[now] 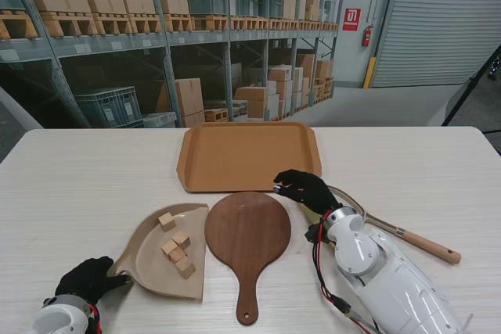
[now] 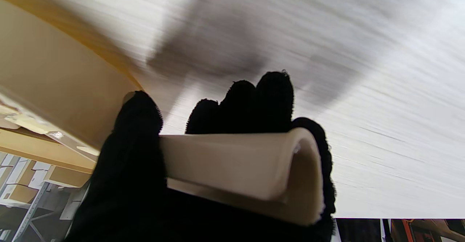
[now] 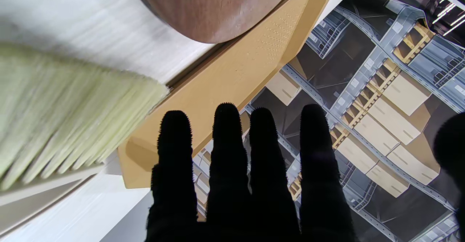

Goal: Sweep wood blocks off a wooden cutting board into a dustpan and pour them into a container

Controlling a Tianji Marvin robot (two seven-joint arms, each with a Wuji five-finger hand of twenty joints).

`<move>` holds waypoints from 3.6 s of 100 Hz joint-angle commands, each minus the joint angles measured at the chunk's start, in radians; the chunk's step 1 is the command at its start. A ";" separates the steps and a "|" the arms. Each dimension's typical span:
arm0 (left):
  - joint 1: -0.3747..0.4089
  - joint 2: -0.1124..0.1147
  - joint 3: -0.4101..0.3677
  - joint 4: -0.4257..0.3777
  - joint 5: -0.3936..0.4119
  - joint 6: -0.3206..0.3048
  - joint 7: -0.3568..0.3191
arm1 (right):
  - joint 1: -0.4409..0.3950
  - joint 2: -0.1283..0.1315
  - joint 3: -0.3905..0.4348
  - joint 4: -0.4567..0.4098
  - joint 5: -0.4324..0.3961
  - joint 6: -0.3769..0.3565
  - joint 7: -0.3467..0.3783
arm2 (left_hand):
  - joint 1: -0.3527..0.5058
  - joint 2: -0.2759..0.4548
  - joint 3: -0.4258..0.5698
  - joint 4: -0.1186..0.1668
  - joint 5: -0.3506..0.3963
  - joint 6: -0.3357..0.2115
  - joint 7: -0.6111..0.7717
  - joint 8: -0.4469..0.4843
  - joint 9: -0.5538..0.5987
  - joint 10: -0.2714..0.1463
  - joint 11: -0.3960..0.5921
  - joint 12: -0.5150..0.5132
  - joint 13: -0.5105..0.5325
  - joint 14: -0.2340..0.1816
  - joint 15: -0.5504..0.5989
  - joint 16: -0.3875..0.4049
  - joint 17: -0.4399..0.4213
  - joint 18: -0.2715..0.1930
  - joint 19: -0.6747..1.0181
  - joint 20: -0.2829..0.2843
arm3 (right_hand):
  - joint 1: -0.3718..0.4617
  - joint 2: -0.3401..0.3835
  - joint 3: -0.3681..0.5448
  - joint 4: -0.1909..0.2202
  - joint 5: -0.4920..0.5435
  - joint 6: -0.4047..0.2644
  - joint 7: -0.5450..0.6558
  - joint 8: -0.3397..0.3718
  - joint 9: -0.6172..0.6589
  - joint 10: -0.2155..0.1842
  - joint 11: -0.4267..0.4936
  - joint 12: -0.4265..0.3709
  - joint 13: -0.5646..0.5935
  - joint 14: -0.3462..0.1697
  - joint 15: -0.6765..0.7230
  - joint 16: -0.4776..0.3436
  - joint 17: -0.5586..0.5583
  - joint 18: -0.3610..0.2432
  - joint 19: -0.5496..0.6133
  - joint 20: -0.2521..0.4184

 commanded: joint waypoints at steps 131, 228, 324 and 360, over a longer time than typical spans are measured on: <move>0.124 -0.071 -0.137 -0.075 -0.313 -0.114 0.186 | -0.034 0.013 0.031 -0.009 -0.035 0.043 0.041 | 0.148 0.206 0.052 0.003 0.031 0.019 0.074 0.110 -0.004 -0.249 1.211 0.138 0.003 -0.147 0.252 0.073 -0.090 -0.019 0.025 0.087 | 0.030 -0.003 -0.022 0.030 0.003 -0.005 0.023 -0.018 -0.020 -0.009 0.040 0.011 -0.009 -0.007 0.033 0.010 -0.005 0.014 0.027 0.035; -0.311 -0.041 -0.085 0.132 -0.324 -0.147 0.097 | -0.037 0.014 0.026 -0.009 -0.021 0.043 0.058 | 0.144 0.212 0.051 0.004 0.025 0.016 0.076 0.126 -0.002 -0.269 1.214 0.143 0.009 -0.173 0.262 0.068 -0.076 -0.028 0.031 0.092 | 0.065 0.019 0.008 0.029 0.025 -0.003 0.024 -0.017 -0.008 -0.004 0.039 0.017 -0.008 -0.002 0.036 0.013 -0.011 0.026 0.019 0.037; -0.860 -0.017 0.210 0.665 -0.294 -0.154 0.019 | -0.042 0.010 0.020 -0.018 0.000 0.059 0.058 | 0.131 0.250 0.046 0.003 -0.036 0.013 0.114 0.117 -0.035 -0.309 1.210 0.127 -0.010 -0.214 0.250 0.056 -0.071 -0.074 0.024 0.069 | 0.080 0.024 0.024 0.028 0.032 -0.008 0.027 -0.012 -0.005 -0.005 0.037 0.020 -0.006 -0.002 0.036 0.014 -0.010 0.026 0.018 0.039; -0.967 -0.017 0.302 0.778 -0.298 -0.167 0.001 | -0.042 0.005 0.015 -0.020 0.012 0.067 0.050 | 0.134 0.253 0.042 0.002 -0.058 0.020 0.131 0.105 -0.056 -0.311 1.217 0.116 -0.021 -0.218 0.247 0.054 -0.079 -0.077 0.024 0.068 | 0.087 0.024 0.032 0.028 0.035 -0.008 0.029 -0.011 -0.005 -0.006 0.037 0.020 -0.006 -0.001 0.037 0.015 -0.010 0.027 0.019 0.039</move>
